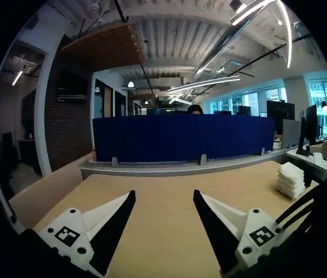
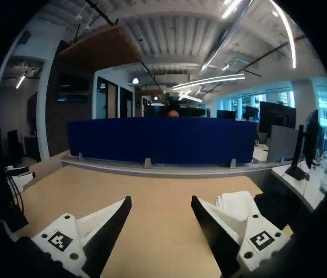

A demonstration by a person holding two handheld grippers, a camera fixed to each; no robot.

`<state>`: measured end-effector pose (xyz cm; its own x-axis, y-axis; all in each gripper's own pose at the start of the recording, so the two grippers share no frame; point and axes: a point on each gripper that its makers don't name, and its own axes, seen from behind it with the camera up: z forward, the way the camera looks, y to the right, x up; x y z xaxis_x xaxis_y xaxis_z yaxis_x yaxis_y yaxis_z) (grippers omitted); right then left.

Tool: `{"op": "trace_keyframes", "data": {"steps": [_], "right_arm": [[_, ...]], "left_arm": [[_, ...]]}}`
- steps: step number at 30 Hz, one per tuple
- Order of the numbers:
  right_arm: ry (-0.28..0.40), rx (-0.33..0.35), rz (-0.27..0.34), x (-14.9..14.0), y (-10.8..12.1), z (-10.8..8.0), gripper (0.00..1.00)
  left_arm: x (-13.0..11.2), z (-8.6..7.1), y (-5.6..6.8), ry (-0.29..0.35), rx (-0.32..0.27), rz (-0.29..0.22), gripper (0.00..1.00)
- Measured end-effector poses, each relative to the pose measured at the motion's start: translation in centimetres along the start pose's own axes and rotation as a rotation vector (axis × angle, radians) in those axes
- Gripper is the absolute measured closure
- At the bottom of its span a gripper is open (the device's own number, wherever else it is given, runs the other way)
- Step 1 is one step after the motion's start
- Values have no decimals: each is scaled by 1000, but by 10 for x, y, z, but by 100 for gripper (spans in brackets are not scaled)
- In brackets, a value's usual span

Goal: Fold towel

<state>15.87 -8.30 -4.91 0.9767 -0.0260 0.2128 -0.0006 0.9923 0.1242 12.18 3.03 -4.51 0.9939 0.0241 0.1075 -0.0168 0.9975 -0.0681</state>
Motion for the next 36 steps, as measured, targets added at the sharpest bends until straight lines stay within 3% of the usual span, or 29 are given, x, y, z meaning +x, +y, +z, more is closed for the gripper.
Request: {"op": "trace_keyframes", "data": {"steps": [9,21,36], "right_arm": [[-46,-13,-56,-6,2,22,0],[-55,-34,-88,-32,6,46,0],[-55,-55,-109,-64,11,61,0]], "left_arm": [[-37,4,-16,22,54,5,8],[-85,29,-17,57,47,0,8],[-123,55,-23,69,46,-23,8]]}}
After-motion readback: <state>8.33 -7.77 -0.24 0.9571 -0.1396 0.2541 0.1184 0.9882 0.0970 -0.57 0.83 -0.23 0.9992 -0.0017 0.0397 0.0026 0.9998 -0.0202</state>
